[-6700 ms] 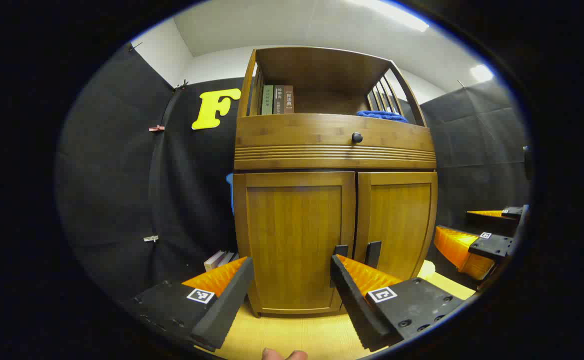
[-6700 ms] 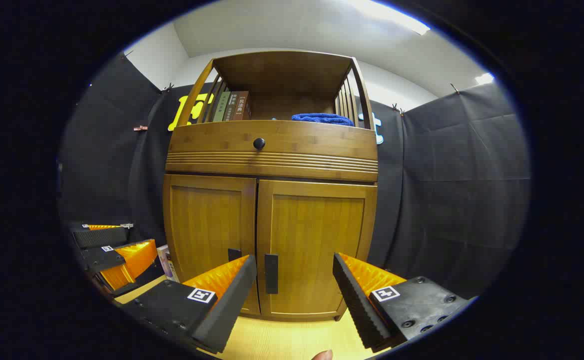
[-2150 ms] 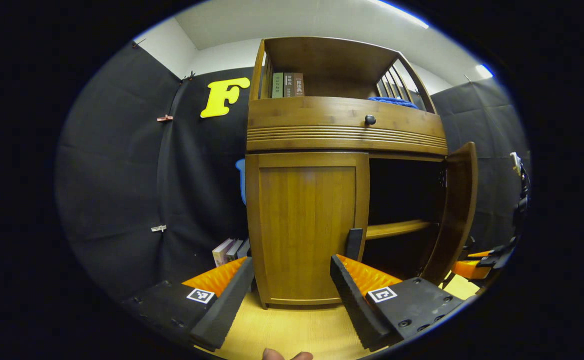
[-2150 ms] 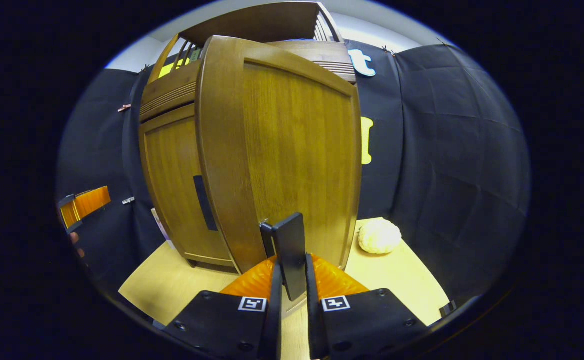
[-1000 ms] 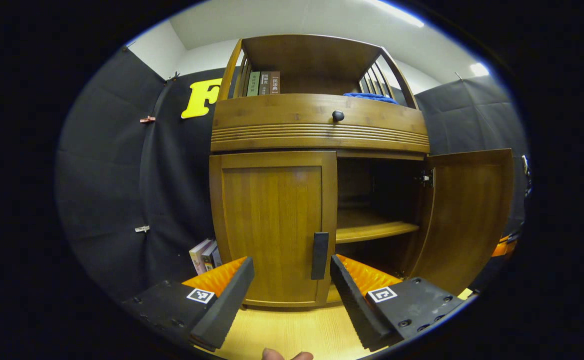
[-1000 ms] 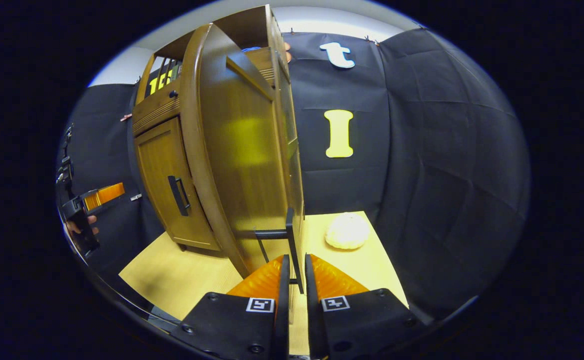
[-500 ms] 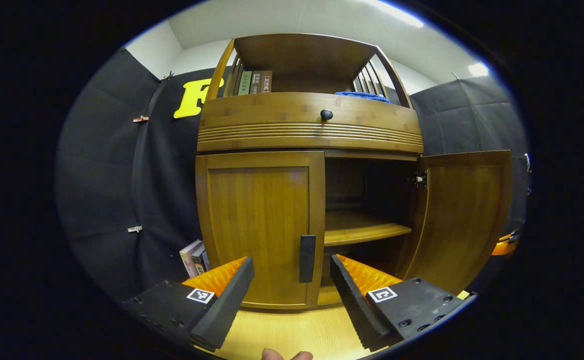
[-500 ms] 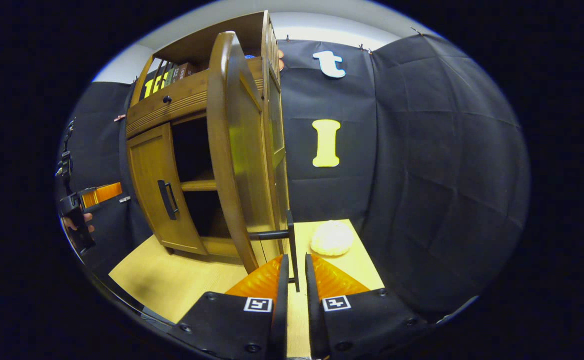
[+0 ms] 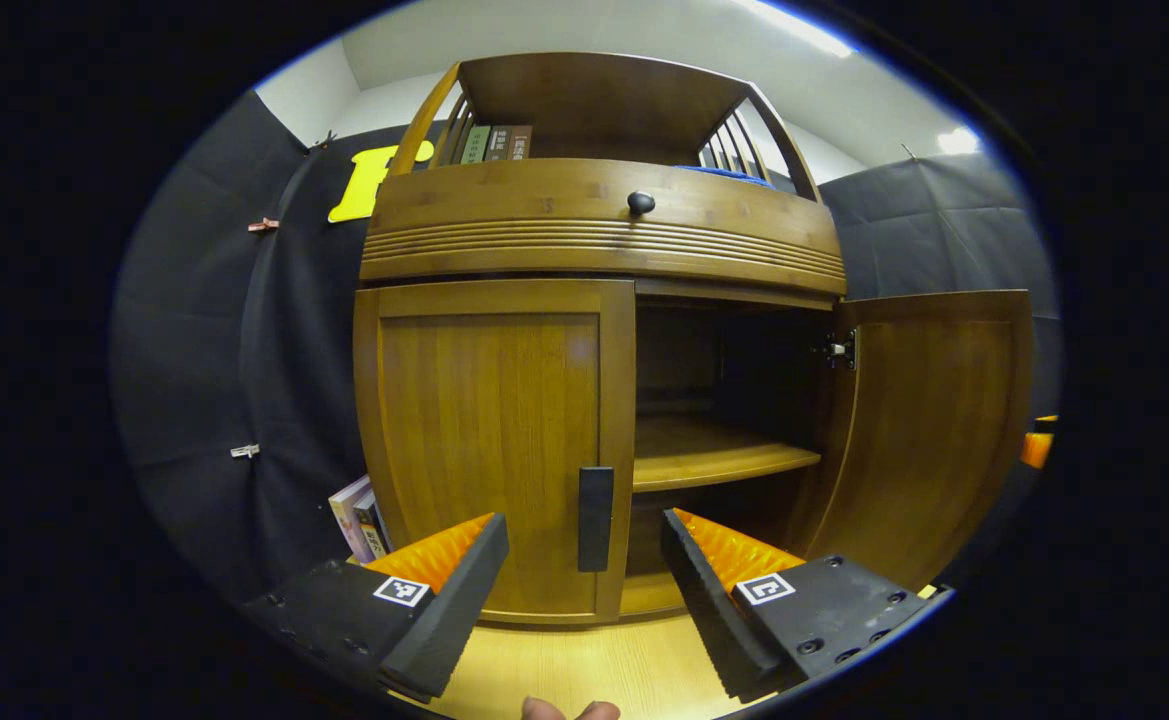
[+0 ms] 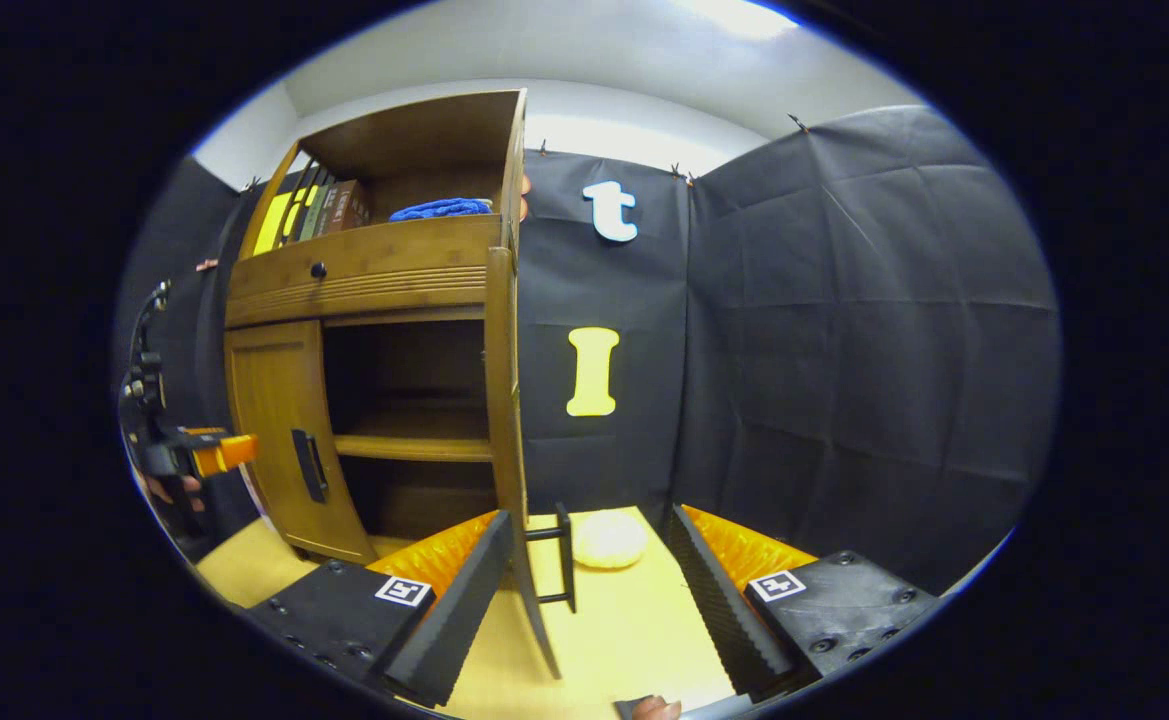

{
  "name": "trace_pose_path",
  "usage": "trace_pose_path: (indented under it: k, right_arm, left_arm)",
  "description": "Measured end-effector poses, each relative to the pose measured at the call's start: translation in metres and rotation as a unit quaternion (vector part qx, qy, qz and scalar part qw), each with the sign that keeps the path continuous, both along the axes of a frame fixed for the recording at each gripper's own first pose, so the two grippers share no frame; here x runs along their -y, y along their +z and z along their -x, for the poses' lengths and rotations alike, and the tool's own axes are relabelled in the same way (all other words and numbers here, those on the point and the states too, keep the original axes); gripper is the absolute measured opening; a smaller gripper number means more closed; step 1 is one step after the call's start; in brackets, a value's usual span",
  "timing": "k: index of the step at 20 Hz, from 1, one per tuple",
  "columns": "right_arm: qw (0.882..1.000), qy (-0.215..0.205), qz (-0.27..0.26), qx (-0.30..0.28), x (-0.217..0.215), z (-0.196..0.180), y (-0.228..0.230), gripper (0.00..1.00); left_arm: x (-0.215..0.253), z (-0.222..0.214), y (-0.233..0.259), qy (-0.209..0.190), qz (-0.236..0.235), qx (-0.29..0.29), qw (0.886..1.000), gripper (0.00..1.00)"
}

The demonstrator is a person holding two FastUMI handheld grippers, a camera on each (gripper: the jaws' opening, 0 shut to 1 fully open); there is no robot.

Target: Open the right door of the double-door shoe cabinet with the right hand, and open the left door with the left hand.

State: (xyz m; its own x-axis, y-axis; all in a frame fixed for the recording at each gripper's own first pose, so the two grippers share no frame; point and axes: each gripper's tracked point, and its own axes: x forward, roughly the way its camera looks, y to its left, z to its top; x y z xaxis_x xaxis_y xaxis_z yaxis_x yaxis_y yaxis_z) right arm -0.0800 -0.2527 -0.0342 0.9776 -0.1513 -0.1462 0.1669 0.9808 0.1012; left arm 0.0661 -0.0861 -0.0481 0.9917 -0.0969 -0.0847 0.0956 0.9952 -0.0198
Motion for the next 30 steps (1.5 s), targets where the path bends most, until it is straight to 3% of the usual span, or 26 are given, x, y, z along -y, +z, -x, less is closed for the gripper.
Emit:
trace_pose_path:
  k: [2,5,8,9,12,13,17,19,20,24,30]
  right_arm:
    - [1.0,-0.001,-0.002,0.013,-0.013,0.006,0.014,1.0]
    - [0.998,0.01,0.037,0.049,-0.044,0.01,0.04,0.98]
    - [0.997,0.038,0.025,0.062,-0.085,0.011,0.055,1.0]
    - [0.997,0.045,0.023,0.063,-0.095,0.007,0.058,0.93]
    - [0.995,0.064,0.032,0.065,-0.111,-0.002,0.056,1.0]
    - [0.995,0.07,0.031,0.065,-0.116,-0.006,0.056,0.98]
    - [0.993,0.091,0.038,0.063,-0.128,-0.016,0.054,0.95]
    - [0.992,0.099,0.042,0.061,-0.13,-0.019,0.053,0.99]
    - [0.992,0.101,0.043,0.06,-0.129,-0.021,0.052,0.95]
    - [0.992,0.102,0.042,0.053,-0.127,-0.023,0.047,0.98]
    - [0.993,0.099,0.043,0.052,-0.128,-0.025,0.045,0.99]
  left_arm:
    - [0.003,-0.013,-0.008,-0.004,0.005,-0.005,1.0,0.96]
    - [0.012,-0.034,-0.023,-0.013,0.01,-0.015,1.0,0.95]
    - [0.022,-0.058,-0.041,-0.025,0.01,-0.029,0.999,0.94]
    - [0.023,-0.066,-0.045,-0.024,0.013,-0.032,0.999,0.92]
    - [0.019,-0.089,-0.055,-0.008,0.019,-0.039,0.999,0.86]
    - [0.016,-0.096,-0.058,0.0,0.019,-0.039,0.999,0.85]
    - [0.014,-0.118,-0.073,0.008,0.018,-0.052,0.998,0.7]
    - [0.018,-0.123,-0.077,0.005,0.017,-0.057,0.998,0.63]
    - [0.021,-0.126,-0.077,0.003,0.016,-0.056,0.998,0.54]
    - [0.021,-0.127,-0.078,0.005,0.004,-0.061,0.998,0.36]
    - [0.017,-0.106,-0.081,-0.012,0.004,-0.071,0.997,0.32]
